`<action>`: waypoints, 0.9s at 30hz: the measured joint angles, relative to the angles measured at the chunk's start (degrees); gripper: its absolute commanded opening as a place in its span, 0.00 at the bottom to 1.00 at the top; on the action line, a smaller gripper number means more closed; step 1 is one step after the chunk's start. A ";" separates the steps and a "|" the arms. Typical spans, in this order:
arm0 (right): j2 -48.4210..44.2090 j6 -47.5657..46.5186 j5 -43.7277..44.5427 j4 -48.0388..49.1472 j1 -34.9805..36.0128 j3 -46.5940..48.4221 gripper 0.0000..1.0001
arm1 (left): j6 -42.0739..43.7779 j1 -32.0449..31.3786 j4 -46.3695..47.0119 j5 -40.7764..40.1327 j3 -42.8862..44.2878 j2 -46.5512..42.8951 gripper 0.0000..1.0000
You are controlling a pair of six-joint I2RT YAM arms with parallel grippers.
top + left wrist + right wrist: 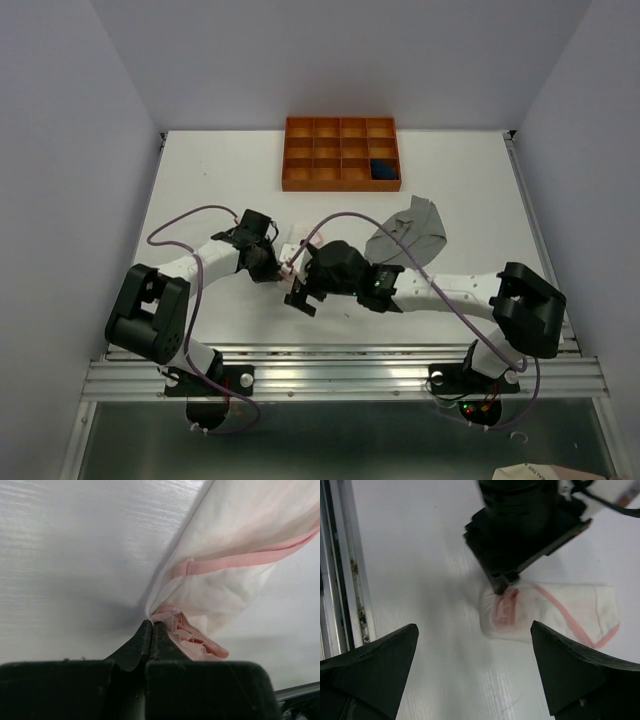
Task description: Roll the underwear
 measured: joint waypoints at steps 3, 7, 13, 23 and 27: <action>1.60 -3.45 3.04 -2.23 6.08 -0.04 1.00 | 0.48 0.00 -0.79 0.50 0.76 0.76 0.00; 4.81 -6.08 4.20 -3.72 8.26 0.15 1.00 | 1.05 0.13 -1.27 1.60 1.11 1.31 0.00; 9.73 -8.46 4.09 -6.01 8.24 0.52 1.00 | 2.23 0.15 -2.36 2.27 2.27 2.45 0.00; 13.25 -12.66 6.03 -5.46 8.39 1.14 1.00 | 3.28 0.35 -3.08 2.84 2.97 3.13 0.00; 13.25 -13.60 5.27 -4.98 8.39 1.11 1.00 | 3.67 0.37 -3.02 3.17 3.08 3.43 0.00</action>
